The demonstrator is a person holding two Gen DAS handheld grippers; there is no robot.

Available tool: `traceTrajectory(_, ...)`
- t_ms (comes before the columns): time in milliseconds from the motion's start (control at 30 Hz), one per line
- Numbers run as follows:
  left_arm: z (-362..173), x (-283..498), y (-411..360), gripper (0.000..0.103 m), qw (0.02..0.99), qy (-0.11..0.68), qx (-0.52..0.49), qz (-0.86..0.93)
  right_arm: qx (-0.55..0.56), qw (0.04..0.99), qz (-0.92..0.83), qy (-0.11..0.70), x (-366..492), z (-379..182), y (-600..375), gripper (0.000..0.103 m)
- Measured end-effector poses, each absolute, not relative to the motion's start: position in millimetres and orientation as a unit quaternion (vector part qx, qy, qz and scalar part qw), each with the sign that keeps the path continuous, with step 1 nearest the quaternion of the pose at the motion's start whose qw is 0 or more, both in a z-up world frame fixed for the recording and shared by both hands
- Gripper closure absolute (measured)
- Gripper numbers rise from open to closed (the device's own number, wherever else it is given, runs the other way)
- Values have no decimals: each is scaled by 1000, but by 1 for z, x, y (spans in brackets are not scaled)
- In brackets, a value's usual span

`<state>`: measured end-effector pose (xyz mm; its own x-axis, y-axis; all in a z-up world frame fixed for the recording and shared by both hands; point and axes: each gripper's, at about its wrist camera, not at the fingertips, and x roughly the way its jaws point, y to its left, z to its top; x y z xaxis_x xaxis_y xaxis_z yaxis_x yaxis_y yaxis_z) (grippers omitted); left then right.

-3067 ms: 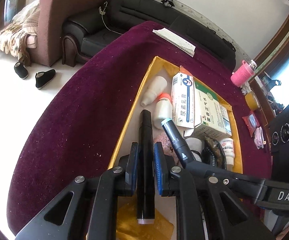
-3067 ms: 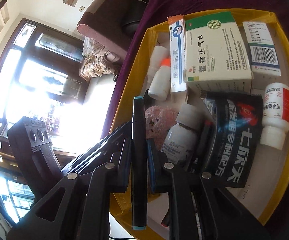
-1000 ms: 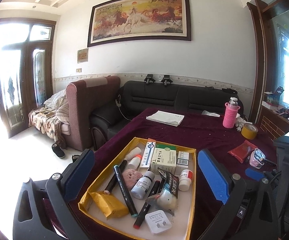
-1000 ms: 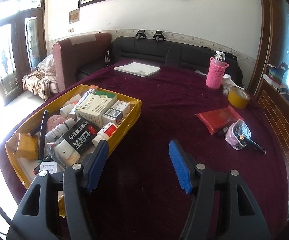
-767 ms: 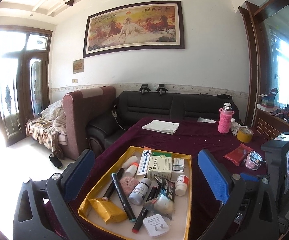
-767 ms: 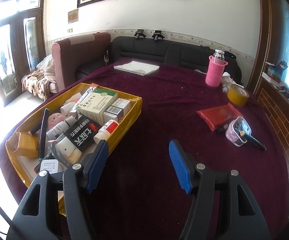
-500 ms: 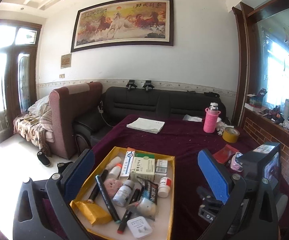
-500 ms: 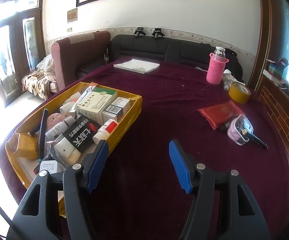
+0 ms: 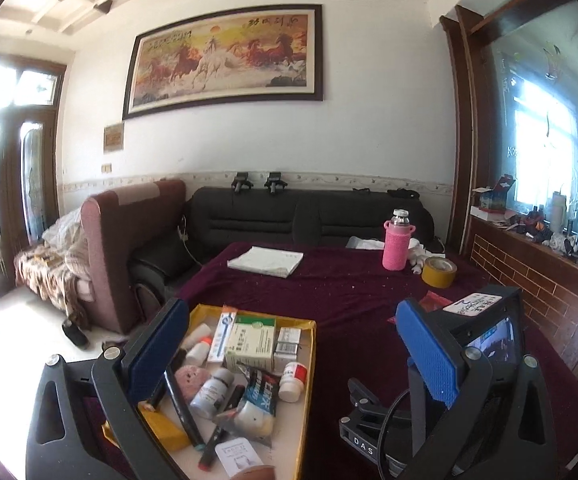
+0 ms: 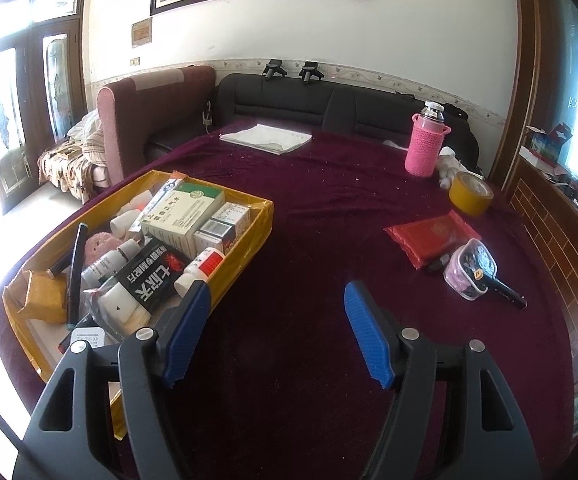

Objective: Organize objects

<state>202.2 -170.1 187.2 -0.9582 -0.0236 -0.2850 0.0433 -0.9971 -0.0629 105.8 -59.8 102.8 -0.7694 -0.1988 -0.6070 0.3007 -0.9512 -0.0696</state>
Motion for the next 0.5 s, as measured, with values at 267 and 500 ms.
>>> traceTrajectory(267,161,198,-199,1,47,43,174,-983,304,123,-940,91,110,92,-64,34)
traceTrajectory(500,141,188,-230,1,45,85,219,-971,302,111,-942,100,113,90,-69,34)
